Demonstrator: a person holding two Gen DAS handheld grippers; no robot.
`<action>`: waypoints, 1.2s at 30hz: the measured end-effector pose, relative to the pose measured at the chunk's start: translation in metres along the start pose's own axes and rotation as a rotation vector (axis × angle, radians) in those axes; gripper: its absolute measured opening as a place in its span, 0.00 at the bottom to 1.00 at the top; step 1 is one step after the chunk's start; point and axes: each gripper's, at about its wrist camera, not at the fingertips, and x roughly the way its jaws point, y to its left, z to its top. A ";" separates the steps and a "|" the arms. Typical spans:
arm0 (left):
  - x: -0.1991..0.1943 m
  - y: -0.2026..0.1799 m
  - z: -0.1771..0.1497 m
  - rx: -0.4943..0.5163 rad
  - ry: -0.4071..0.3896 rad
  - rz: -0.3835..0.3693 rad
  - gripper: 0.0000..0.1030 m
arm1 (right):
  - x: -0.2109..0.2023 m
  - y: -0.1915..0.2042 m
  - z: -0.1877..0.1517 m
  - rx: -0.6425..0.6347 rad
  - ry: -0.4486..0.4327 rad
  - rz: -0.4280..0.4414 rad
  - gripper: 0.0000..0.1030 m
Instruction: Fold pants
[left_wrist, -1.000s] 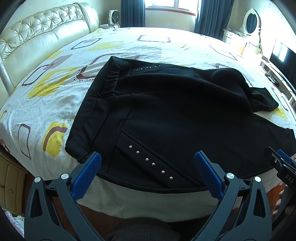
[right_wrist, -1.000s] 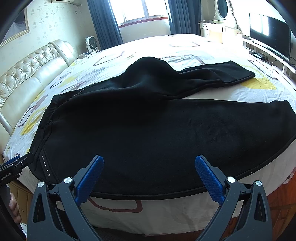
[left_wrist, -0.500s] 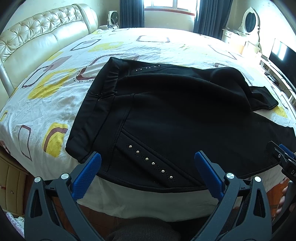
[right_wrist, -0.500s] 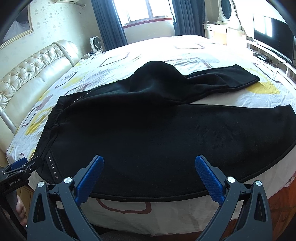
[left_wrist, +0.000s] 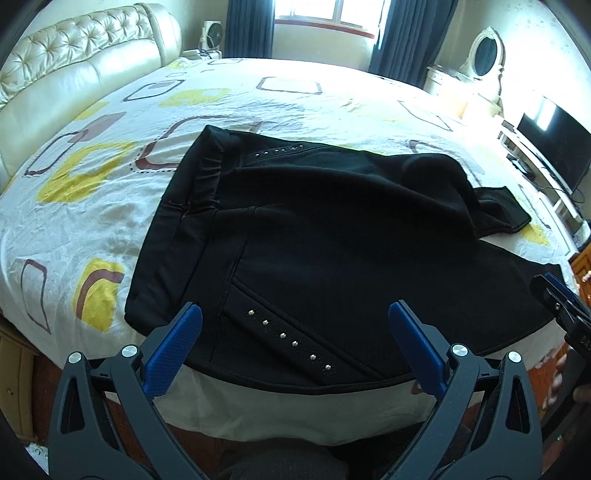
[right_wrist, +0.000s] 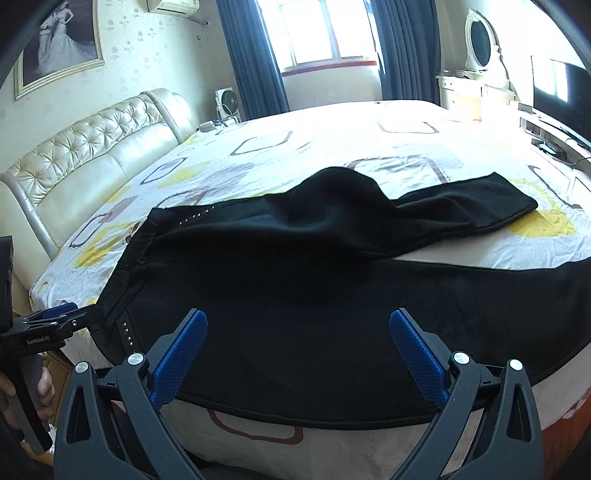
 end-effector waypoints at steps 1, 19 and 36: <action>0.000 0.004 0.005 0.013 0.009 -0.022 0.98 | 0.000 -0.003 0.005 0.006 -0.013 0.002 0.96; 0.156 0.187 0.165 -0.185 0.199 -0.196 0.98 | 0.161 -0.003 0.147 -0.347 0.218 0.206 0.96; 0.245 0.157 0.207 -0.089 0.332 -0.272 0.37 | 0.296 -0.017 0.183 -0.423 0.663 0.241 0.40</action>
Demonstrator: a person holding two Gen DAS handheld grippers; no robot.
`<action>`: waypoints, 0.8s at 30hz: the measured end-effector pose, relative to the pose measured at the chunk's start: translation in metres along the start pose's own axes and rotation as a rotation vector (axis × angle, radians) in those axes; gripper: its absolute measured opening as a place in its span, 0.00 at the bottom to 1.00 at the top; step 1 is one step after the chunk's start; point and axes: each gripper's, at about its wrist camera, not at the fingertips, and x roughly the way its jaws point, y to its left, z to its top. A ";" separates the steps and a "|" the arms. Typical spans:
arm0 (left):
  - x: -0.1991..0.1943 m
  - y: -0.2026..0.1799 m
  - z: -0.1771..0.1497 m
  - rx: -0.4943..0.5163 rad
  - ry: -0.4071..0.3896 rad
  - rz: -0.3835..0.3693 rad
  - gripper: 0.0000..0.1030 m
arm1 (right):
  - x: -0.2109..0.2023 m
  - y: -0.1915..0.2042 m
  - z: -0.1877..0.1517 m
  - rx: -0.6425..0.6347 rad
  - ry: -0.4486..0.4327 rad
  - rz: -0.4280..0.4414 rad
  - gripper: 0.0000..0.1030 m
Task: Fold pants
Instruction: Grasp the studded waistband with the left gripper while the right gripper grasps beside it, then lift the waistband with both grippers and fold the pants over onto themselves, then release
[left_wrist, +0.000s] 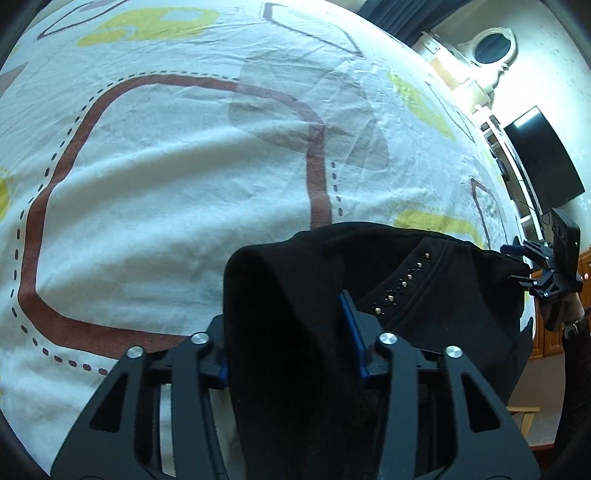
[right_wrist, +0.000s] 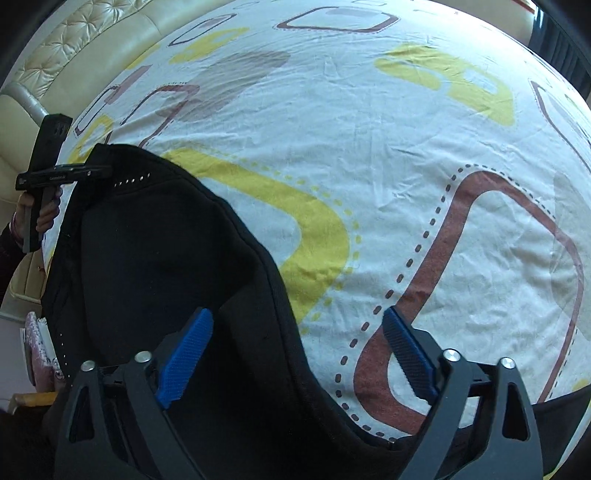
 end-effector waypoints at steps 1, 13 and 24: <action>0.000 0.001 0.001 -0.006 0.002 0.004 0.32 | 0.002 0.003 -0.002 -0.006 0.023 0.013 0.22; -0.086 -0.027 -0.038 0.111 -0.228 -0.232 0.07 | -0.089 0.083 -0.086 -0.165 -0.320 -0.263 0.20; -0.131 -0.010 -0.175 0.118 -0.264 -0.351 0.18 | -0.078 0.146 -0.223 -0.162 -0.434 -0.302 0.20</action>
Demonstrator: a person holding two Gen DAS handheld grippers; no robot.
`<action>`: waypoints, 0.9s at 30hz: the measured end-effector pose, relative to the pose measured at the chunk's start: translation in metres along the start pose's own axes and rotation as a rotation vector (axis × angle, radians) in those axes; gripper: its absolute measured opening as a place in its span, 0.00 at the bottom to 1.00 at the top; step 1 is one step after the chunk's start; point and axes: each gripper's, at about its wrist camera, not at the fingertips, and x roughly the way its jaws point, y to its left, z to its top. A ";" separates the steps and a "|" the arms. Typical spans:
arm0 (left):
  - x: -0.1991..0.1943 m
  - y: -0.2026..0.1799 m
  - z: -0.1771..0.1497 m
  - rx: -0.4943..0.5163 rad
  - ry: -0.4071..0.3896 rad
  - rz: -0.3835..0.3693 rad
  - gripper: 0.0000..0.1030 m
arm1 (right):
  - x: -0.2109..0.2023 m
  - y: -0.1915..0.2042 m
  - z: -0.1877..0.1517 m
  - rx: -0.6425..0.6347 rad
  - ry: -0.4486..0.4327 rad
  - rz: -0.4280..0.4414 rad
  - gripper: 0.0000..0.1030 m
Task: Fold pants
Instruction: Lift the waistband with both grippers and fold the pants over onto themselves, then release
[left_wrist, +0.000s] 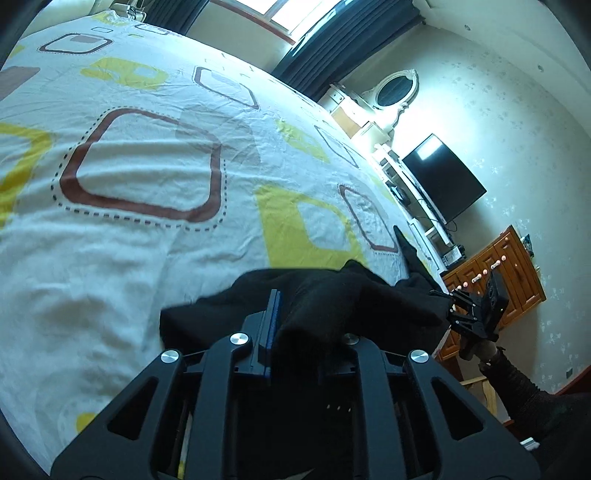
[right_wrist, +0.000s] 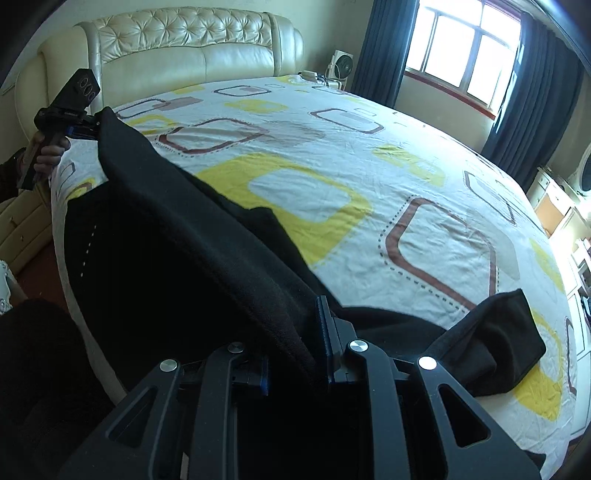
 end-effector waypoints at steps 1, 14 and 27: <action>-0.001 0.002 -0.013 -0.001 0.017 0.013 0.18 | 0.004 0.006 -0.009 -0.005 0.017 -0.001 0.20; -0.036 0.029 -0.098 -0.093 0.038 0.259 0.65 | -0.010 0.025 -0.064 0.193 0.032 0.062 0.75; -0.004 -0.023 -0.115 -0.405 0.021 0.221 0.64 | 0.002 -0.029 -0.097 1.112 -0.095 0.428 0.75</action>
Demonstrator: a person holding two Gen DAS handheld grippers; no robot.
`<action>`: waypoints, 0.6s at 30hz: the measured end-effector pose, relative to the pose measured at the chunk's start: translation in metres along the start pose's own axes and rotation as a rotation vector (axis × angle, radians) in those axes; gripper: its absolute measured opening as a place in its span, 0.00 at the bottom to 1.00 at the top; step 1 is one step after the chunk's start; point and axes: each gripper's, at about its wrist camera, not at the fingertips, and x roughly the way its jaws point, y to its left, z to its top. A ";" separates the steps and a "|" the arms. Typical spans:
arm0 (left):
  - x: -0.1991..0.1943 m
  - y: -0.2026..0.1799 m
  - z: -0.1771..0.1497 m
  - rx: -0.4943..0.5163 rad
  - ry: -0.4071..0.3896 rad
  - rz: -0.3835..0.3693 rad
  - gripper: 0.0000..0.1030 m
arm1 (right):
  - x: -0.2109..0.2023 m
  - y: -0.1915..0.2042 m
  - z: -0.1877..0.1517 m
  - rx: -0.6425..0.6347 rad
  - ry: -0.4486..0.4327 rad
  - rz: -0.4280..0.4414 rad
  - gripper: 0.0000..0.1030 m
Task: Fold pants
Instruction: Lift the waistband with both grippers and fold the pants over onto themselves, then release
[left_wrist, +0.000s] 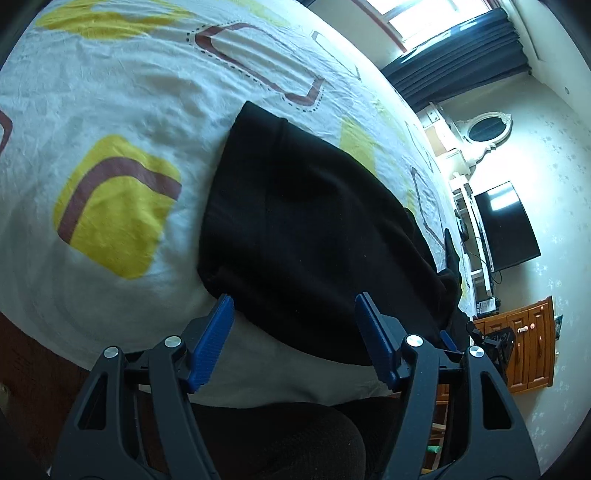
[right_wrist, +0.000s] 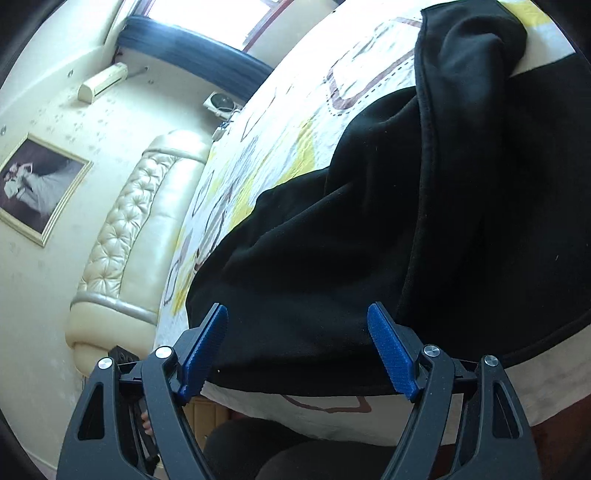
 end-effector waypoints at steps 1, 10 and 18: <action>0.003 -0.003 0.000 -0.011 -0.006 0.004 0.64 | 0.000 0.000 -0.001 0.010 -0.012 0.001 0.75; -0.017 -0.007 -0.003 -0.222 -0.111 0.006 0.64 | -0.009 -0.015 -0.016 0.128 -0.100 0.069 0.70; 0.016 -0.015 -0.001 -0.203 -0.083 0.078 0.52 | -0.002 -0.024 -0.021 0.199 -0.120 0.104 0.66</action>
